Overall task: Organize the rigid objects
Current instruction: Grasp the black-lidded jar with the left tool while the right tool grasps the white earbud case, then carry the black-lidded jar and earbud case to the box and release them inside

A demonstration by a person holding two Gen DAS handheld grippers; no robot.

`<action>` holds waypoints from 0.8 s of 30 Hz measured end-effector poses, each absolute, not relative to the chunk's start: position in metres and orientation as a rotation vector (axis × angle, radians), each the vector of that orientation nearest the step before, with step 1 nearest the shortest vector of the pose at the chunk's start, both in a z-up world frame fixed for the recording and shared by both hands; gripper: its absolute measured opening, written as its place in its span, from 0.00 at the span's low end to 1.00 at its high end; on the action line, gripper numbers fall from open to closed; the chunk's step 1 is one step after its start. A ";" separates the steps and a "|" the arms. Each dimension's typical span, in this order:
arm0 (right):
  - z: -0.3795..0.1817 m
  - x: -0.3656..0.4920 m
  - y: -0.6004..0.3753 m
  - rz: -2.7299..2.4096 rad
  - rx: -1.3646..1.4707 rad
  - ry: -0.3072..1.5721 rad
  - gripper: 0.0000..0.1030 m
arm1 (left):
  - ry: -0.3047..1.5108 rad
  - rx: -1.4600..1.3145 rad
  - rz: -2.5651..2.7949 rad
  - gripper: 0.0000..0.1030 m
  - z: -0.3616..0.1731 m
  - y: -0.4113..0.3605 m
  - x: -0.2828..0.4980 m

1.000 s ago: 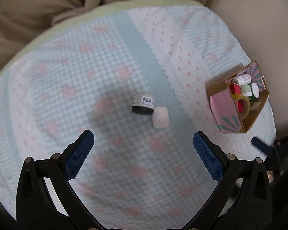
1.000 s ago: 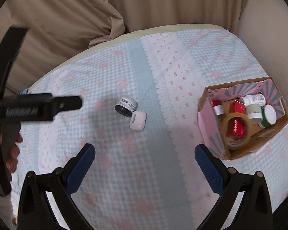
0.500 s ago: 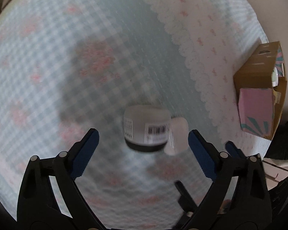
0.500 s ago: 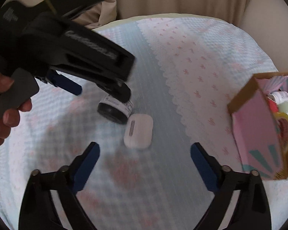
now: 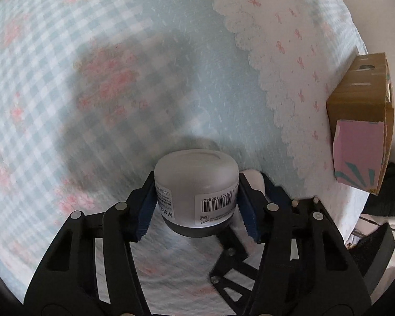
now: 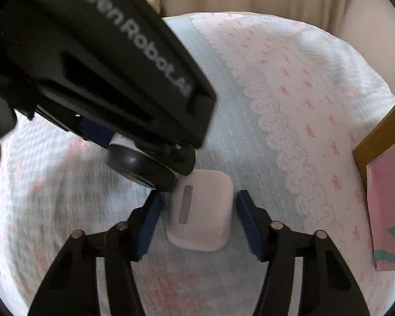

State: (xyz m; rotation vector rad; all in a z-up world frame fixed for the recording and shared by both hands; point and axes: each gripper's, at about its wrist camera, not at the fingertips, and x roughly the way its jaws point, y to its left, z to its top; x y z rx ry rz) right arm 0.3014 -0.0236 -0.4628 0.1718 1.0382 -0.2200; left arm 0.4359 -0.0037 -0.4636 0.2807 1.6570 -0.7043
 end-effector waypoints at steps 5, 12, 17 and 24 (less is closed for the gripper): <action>-0.461 0.296 -0.025 -0.197 0.158 1.039 0.42 | 1.640 0.276 -0.701 0.52 -0.460 -0.008 0.431; -0.453 0.291 -0.040 -0.195 0.171 1.032 0.41 | 1.605 0.236 -0.684 0.52 -0.443 0.005 0.421; -0.434 0.283 -0.042 -0.180 0.173 1.013 0.41 | 1.574 0.186 -0.676 0.52 -0.418 0.016 0.408; -0.382 0.255 -0.054 -0.140 0.169 0.975 0.41 | 1.500 0.138 -0.671 0.52 -0.347 0.038 0.392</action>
